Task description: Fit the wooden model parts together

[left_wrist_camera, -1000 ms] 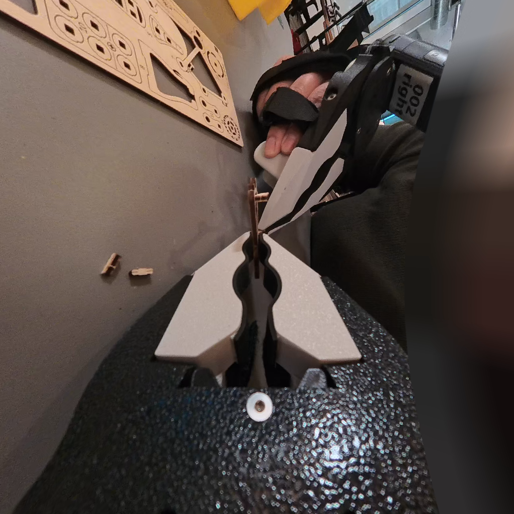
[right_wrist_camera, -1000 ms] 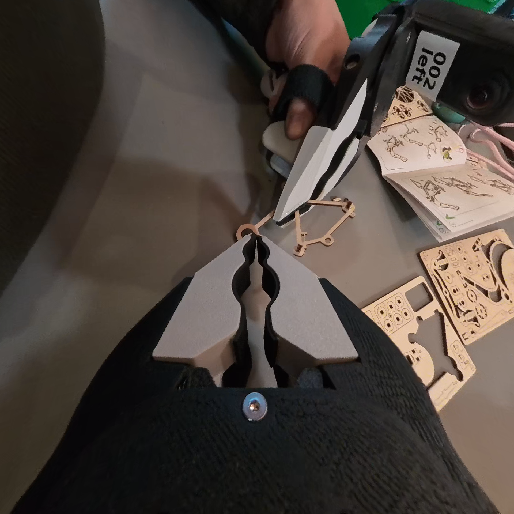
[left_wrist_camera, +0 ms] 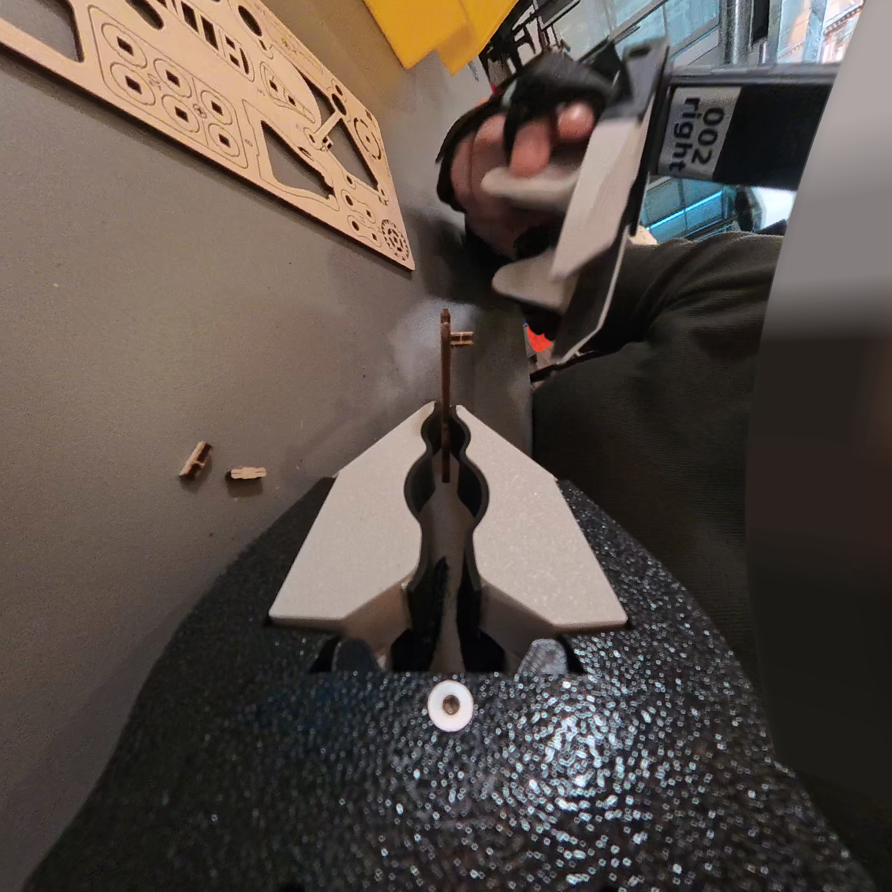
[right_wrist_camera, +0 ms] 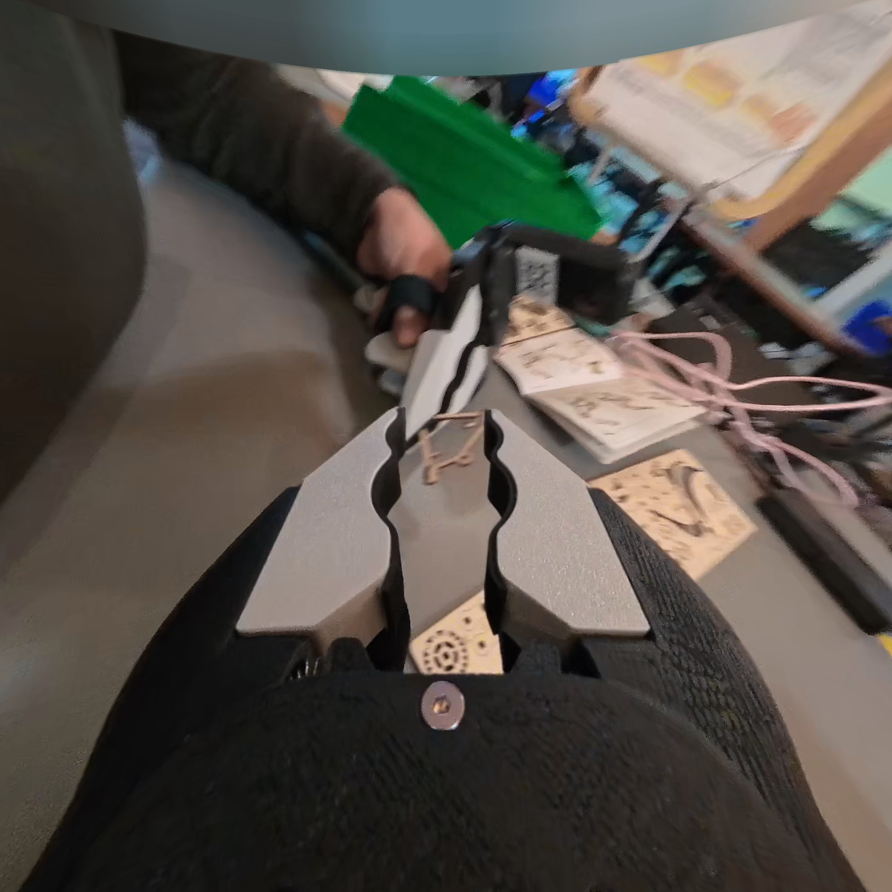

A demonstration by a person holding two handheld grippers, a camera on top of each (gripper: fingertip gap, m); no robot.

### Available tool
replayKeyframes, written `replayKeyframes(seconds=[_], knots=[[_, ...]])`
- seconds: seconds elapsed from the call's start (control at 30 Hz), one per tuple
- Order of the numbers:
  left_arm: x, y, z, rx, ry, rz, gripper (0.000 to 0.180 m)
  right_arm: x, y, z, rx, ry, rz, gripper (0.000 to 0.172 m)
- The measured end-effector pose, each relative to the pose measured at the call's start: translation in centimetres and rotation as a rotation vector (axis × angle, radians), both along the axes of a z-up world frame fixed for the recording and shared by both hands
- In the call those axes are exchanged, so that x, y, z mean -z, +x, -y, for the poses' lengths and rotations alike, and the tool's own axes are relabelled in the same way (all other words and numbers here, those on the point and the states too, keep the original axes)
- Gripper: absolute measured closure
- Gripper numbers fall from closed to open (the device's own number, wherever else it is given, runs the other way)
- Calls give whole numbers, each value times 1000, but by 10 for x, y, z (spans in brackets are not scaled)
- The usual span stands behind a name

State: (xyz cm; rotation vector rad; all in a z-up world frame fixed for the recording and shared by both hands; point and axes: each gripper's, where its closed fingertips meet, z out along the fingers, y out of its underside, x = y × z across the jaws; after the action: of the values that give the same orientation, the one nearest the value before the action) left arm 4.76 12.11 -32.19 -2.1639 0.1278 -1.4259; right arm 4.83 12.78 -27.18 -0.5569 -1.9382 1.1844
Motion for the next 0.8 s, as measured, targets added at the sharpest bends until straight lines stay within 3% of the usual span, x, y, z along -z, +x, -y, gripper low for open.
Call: replayKeyframes(seconds=[0.1,0.2,0.3,0.47,0.6,0.8], knots=[[0,-1,-1,-13,14,-15,180,-29,-7,-24,147,-70,-133,140],[-1,-3,-3,-30,42,-34,180,-40,-11,-42,259,-129,-169,139],[-2,-2,-3,-27,49,-35,180,-30,-20,-66,401,-134,-87,142],[-6,-3,-6,-51,122,-74,180,-3,-27,-107,673,-125,114,172],[-10,-2,-11,-78,218,-156,180,7,-21,-127,829,-30,205,172],[-7,2,-12,-73,214,-182,180,16,-22,-128,910,-20,304,172]])
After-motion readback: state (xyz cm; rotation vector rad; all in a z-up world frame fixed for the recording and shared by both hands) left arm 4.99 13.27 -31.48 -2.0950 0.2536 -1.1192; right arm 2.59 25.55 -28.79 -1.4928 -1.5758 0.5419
